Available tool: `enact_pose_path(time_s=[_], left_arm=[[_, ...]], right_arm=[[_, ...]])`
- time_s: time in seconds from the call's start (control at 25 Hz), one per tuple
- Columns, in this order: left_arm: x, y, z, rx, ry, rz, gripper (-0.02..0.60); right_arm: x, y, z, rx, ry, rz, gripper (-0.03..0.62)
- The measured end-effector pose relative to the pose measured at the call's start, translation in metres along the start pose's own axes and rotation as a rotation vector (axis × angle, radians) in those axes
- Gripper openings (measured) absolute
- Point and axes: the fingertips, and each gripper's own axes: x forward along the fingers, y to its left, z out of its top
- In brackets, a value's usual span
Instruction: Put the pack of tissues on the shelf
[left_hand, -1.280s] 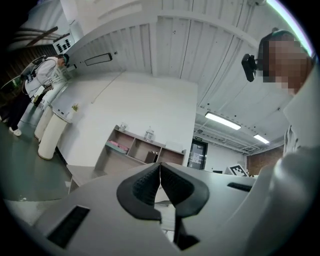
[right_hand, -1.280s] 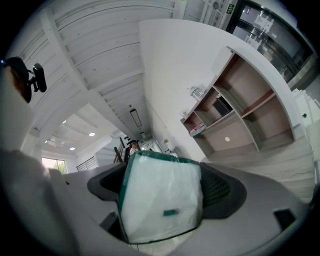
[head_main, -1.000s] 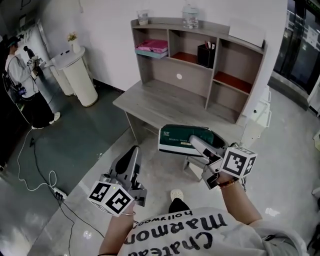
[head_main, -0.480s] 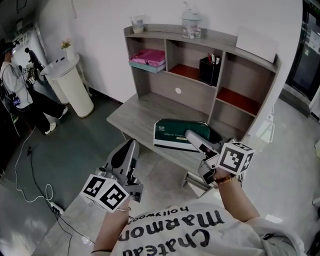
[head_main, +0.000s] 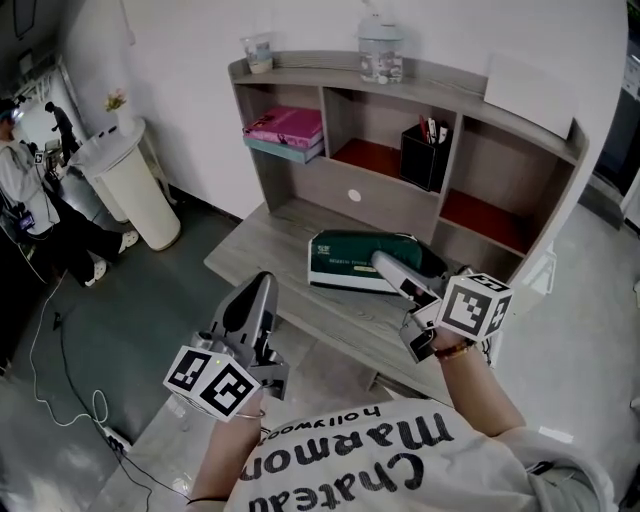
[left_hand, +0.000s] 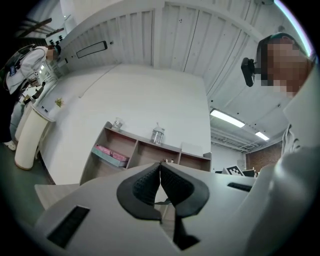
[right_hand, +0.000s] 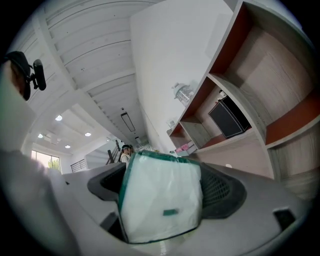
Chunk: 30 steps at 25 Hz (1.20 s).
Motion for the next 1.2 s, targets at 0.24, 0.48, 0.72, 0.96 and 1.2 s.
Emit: enact_pose_path(time_s=[0.24,0.48,0.72,0.96,1.2], left_arm=[[0.027,0.021,0.002,0.015,-0.017,0.003,0.017],[0.039,0.038,-0.023,-0.028,0.027,0.01,0.017],[0.051,0.045,-0.027,-0.024,0.048,-0.023,0.017],[0.084,0.072,-0.024,-0.003,0.079,-0.074,0.017],[0.13,0.116,-0.01,-0.021,0.111,-0.155,0.017]], right_arm=[[0.025,-0.02,0.016,-0.022,-0.023,0.001,0.463],[0.033,-0.039,0.012,-0.033,-0.027,-0.034,0.463],[0.038,-0.049,0.008,-0.016,-0.037,-0.056,0.463],[0.062,-0.067,0.019,-0.044,-0.077,-0.113,0.462],[0.093,-0.091,0.042,-0.076,-0.138,-0.232,0.462]])
